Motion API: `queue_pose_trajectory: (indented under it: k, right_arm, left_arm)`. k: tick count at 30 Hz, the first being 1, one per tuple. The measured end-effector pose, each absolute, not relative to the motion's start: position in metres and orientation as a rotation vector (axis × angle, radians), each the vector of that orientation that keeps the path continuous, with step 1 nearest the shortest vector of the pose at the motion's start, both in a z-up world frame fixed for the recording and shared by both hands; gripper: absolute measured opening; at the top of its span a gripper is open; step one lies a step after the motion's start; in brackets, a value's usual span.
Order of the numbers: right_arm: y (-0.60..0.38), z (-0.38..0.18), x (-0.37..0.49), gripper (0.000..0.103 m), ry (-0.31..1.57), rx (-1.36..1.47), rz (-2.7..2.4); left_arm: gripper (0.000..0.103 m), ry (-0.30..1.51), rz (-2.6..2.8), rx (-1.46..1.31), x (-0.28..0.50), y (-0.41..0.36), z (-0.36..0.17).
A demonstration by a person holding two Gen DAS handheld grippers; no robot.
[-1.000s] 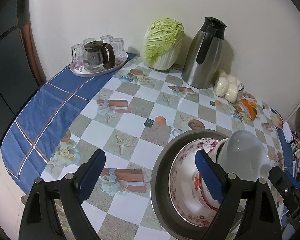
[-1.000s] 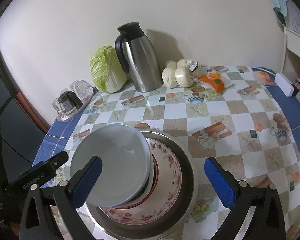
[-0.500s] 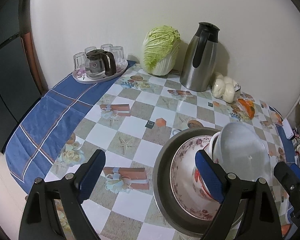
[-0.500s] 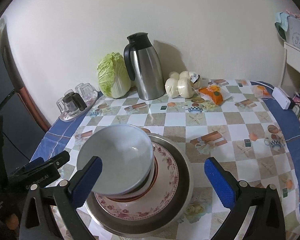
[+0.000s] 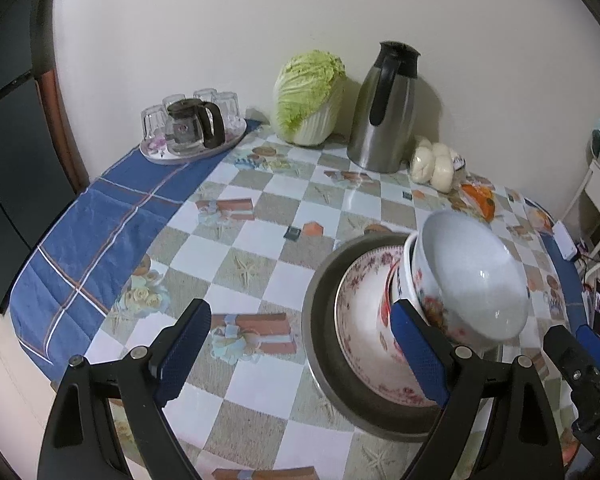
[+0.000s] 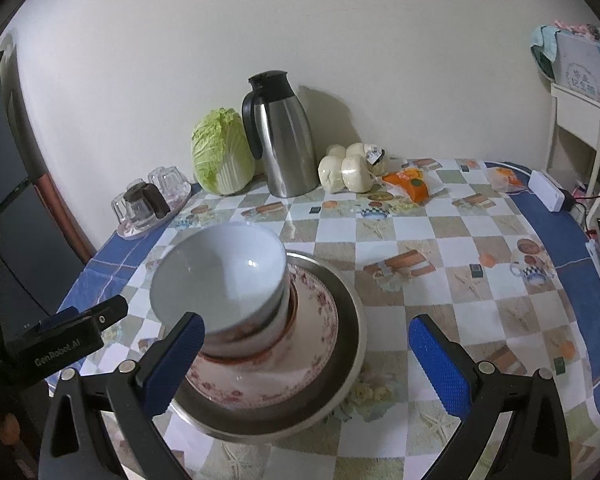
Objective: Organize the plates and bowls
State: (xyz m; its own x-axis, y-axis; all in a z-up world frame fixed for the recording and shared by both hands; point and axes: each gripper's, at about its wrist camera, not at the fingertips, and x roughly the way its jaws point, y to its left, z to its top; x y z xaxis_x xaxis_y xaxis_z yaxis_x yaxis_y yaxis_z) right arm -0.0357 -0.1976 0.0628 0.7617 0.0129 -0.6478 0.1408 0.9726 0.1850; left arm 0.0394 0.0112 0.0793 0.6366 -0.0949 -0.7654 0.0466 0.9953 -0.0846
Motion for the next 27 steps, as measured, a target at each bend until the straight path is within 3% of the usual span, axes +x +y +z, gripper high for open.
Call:
queue_pose_trajectory:
  k: [27]
  right_arm:
    - [-0.175,0.004,-0.041,0.103,0.932,0.16,-0.114]
  left_arm:
    - [0.092,0.954,-0.237,0.105,0.03,0.013,0.03]
